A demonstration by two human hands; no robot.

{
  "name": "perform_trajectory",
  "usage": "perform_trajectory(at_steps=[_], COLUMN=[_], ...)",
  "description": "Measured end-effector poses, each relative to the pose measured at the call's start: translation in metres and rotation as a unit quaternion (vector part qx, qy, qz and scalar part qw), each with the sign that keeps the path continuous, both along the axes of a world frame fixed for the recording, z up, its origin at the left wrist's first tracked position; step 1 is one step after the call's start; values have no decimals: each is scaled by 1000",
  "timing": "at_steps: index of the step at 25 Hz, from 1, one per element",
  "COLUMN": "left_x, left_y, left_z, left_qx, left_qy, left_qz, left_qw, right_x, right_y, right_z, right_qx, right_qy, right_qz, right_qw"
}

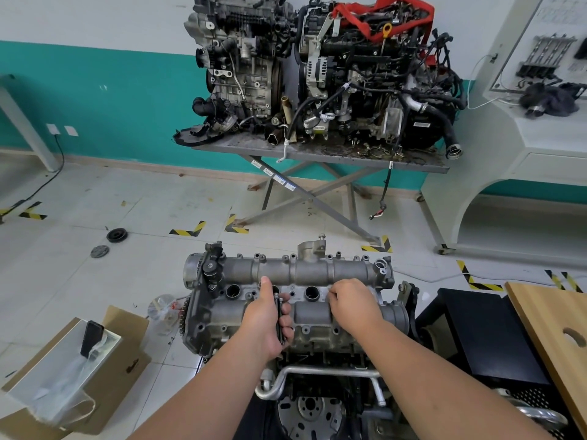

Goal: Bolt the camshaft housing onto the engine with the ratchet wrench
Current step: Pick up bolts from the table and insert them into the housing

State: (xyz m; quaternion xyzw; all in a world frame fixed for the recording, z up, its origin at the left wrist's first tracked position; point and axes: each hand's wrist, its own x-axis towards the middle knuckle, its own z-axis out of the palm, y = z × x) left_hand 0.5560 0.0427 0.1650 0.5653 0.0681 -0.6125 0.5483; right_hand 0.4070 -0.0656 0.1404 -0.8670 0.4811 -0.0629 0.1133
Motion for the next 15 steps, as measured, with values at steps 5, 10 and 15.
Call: perform_trajectory(at_steps=[5,10,15], left_x=[0,-1,2], left_y=[3,3,9], left_z=[-3,-6,-4], left_qx=[5,5,-8], left_qy=[-20,-48,-76], left_qz=[-2,-4,15], left_qw=[1000,999,997], right_x=[4,10,7], right_y=[-2,-2,-7], right_z=[1,4,-1], right_qx=[-7,-17,-12], right_qy=[35,54,41], right_qz=[-4,-13,3], right_qw=[999,998,999])
